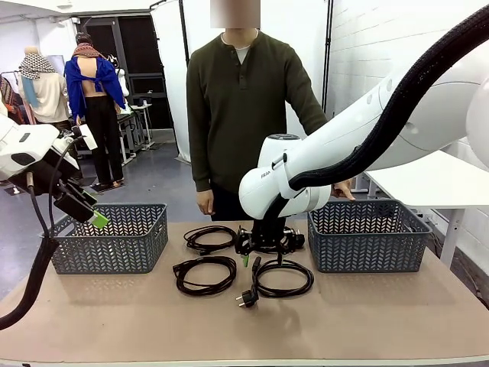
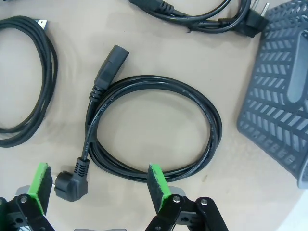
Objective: Organize the cables according to human instructions.
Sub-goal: Pick up a bundle of cables and place it in the basket indicated by the human.
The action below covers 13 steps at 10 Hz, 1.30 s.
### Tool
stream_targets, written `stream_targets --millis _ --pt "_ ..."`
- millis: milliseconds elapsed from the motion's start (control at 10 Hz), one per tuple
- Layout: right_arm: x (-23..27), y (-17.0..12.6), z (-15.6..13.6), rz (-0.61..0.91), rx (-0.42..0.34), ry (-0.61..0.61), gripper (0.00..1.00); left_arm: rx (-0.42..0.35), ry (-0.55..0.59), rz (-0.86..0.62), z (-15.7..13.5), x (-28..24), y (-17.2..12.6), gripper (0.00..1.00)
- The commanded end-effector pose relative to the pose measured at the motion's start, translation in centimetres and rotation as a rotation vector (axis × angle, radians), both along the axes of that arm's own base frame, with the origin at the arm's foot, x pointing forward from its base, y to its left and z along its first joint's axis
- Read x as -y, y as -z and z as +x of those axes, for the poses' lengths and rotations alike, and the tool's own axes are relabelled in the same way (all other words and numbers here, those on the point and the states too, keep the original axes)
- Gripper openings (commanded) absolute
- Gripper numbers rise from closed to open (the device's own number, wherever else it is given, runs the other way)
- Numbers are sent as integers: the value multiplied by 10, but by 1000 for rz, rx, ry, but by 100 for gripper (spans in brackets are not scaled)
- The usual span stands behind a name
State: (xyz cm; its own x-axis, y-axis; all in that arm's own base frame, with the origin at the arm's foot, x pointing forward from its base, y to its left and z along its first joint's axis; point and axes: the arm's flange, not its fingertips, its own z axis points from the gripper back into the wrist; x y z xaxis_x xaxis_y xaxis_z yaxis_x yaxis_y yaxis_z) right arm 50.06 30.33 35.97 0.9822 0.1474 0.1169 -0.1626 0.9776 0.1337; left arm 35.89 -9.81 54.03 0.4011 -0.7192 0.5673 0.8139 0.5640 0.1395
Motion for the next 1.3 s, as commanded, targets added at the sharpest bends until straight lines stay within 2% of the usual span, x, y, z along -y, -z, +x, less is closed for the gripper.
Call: stream_targets --millis 0,600,1200 --pt "-3 5 5 -8 -27 6 100 14 7 -20 1 -2 3 100" --pt "-20 31 20 -105 -103 6 100 14 7 -20 1 -2 3 100" --pt "-32 45 29 -170 -113 23 100 14 7 -20 1 -2 3 100"
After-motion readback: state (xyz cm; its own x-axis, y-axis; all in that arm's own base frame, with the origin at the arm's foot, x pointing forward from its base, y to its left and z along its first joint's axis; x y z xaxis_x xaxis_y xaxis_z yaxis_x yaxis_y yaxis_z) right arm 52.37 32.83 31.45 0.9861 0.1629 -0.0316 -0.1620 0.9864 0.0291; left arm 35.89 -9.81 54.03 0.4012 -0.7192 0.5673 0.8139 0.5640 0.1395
